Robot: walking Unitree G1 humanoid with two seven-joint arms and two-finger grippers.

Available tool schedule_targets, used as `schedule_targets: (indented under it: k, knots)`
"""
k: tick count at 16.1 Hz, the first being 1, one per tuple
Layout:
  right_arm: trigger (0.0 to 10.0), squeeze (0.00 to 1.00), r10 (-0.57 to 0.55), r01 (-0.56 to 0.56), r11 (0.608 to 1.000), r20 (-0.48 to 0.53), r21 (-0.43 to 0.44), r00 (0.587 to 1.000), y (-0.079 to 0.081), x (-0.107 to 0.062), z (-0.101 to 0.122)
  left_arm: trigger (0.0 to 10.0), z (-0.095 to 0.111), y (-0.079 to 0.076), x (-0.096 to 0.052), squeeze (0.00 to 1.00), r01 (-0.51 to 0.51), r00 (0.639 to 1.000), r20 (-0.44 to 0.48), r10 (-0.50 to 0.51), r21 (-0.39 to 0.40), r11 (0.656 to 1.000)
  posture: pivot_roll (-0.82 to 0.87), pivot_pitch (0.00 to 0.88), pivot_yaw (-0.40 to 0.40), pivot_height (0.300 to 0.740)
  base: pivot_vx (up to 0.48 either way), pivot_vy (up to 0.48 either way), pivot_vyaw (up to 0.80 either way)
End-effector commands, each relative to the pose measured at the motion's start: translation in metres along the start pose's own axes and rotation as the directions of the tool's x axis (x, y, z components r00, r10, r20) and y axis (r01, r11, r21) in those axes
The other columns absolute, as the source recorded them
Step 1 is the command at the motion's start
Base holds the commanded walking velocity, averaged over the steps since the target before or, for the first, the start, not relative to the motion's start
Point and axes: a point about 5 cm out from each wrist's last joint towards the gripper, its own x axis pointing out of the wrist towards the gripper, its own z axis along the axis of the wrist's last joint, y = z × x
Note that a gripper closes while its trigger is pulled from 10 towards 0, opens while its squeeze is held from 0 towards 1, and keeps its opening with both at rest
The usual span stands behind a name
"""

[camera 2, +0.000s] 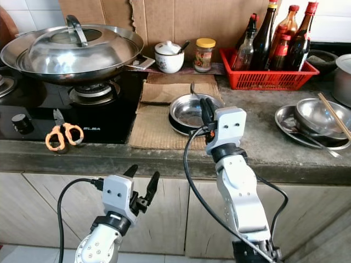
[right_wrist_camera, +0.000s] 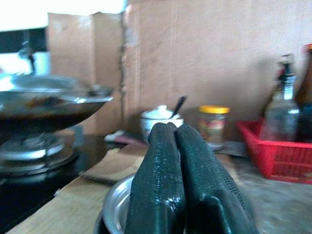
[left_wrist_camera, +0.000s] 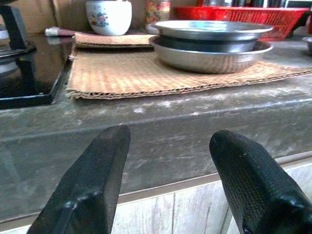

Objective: Kitchen organization

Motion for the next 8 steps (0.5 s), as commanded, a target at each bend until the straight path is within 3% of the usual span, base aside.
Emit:
schedule_targets:
  k: [1, 5, 8]
  knots:
    - [0.0, 0.00, -0.044, 0.044, 0.999, 0.018, -0.010, 0.999, -0.005, -0.002, 0.006, 10.0, -0.001, -0.001, 0.001, 0.00, 0.002, 1.000, -0.006, -0.002, 0.005, 1.000, 0.11, 0.013, -0.048, 0.740, 0.000, 0.000, 0.00]
    - [0.0, 0.00, -0.098, 0.098, 0.995, 0.006, 0.005, 0.995, -0.007, -0.013, 0.012, 10.0, 0.003, -0.001, 0.003, 0.00, 0.012, 1.000, 0.016, -0.012, 0.009, 1.000, 0.10, 0.002, -0.036, 0.740, 0.000, 0.000, 0.00]
    - [0.0, 0.00, -0.085, 0.086, 0.996, 0.018, -0.017, 0.996, -0.006, -0.013, 0.013, 10.0, 0.002, -0.002, 0.002, 0.00, 0.023, 1.000, 0.015, -0.023, 0.004, 1.000, 0.10, 0.000, -0.026, 0.740, 0.000, 0.000, 0.00]
